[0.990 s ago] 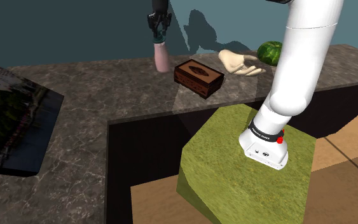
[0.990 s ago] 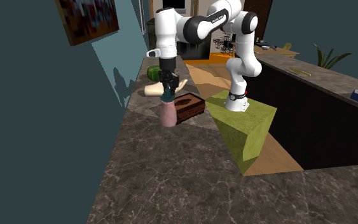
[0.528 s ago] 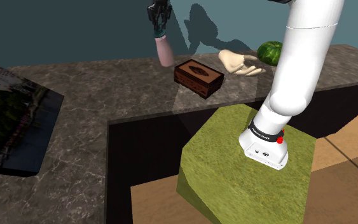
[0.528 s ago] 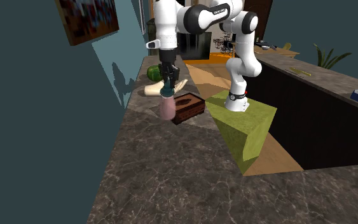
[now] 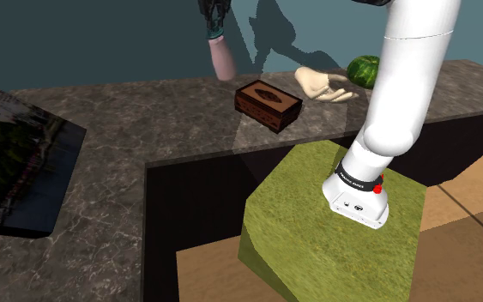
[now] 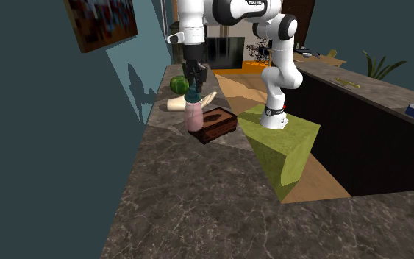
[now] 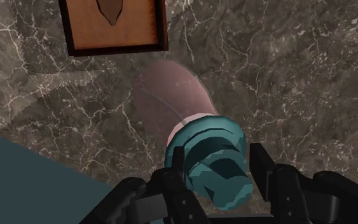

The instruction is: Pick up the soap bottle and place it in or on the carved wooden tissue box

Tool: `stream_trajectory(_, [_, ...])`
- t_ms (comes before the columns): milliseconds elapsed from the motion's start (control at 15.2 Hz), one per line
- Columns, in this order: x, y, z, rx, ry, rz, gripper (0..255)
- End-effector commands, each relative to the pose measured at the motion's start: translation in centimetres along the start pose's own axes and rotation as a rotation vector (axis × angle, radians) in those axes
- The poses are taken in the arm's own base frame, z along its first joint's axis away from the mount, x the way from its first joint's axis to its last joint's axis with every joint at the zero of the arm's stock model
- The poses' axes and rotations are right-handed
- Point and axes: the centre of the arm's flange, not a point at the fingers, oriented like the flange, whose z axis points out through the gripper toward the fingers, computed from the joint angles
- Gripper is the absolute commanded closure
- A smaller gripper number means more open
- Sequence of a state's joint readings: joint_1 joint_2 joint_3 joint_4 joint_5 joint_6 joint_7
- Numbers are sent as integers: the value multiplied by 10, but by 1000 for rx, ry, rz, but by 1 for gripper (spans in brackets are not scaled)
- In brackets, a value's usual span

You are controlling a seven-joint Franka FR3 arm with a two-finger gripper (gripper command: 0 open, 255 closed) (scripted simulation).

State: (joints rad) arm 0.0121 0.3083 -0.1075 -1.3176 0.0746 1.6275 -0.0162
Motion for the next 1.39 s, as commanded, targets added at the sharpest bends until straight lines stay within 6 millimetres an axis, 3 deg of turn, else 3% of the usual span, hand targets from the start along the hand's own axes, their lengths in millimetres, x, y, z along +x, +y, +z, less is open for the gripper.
stream_trajectory(0, [-1,0,-12,0,0,0,255])
stream_trajectory(264, [-1,-1,-29,0,0,0,255])
stream_trajectory(1320, [-167,101,-112,0,0,0,255])
